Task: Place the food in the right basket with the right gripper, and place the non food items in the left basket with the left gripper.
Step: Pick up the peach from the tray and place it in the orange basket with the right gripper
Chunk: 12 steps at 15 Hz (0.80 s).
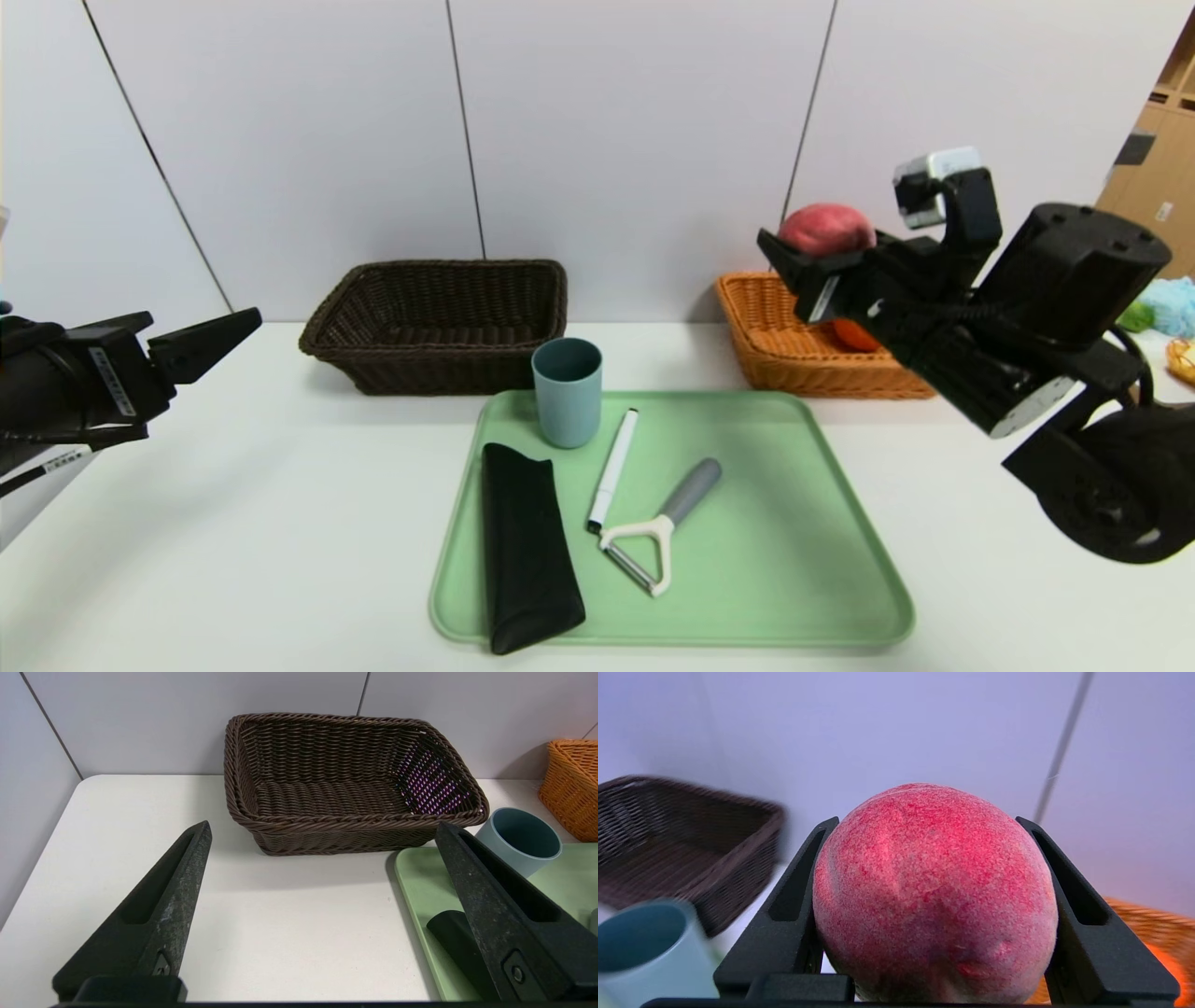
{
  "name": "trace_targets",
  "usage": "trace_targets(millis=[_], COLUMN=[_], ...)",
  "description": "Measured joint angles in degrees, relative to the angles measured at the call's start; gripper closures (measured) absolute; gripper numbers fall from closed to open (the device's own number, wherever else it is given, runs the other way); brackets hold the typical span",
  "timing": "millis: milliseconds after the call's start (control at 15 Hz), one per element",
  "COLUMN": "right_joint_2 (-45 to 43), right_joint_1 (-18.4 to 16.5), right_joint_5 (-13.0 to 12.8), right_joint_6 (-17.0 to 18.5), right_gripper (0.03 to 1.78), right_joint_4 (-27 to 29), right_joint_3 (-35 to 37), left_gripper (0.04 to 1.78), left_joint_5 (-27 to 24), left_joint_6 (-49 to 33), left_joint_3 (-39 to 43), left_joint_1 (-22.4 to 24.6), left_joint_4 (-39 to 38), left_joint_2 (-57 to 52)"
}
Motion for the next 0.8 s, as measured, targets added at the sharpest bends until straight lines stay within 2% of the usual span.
trace_targets(millis=[133,333,600,800], right_joint_2=[-0.9,0.2,5.8,11.5], right_joint_1=[-3.0,-6.0,-7.7,-8.2], right_joint_5=[-0.9,-2.3,-2.7,-2.8], right_joint_6=[0.7,5.4,12.6,14.7], right_gripper=[0.62,0.62,0.62,0.62], right_joint_4=[13.2,36.1,63.9,80.8], right_joint_3=[-8.3,-21.8,-41.5,-51.7], left_gripper=[0.13,0.13,0.13,0.13], left_joint_5=[0.0,0.1,0.0,0.0], left_joint_6=[0.0,0.0,0.3,0.2], left_joint_3=[-0.1,-0.2,-0.3,-0.3], left_joint_1=[0.0,0.1,0.0,0.0], left_joint_4=[0.0,0.0,0.0,0.0], left_joint_2=[0.0,0.0,0.0,0.0])
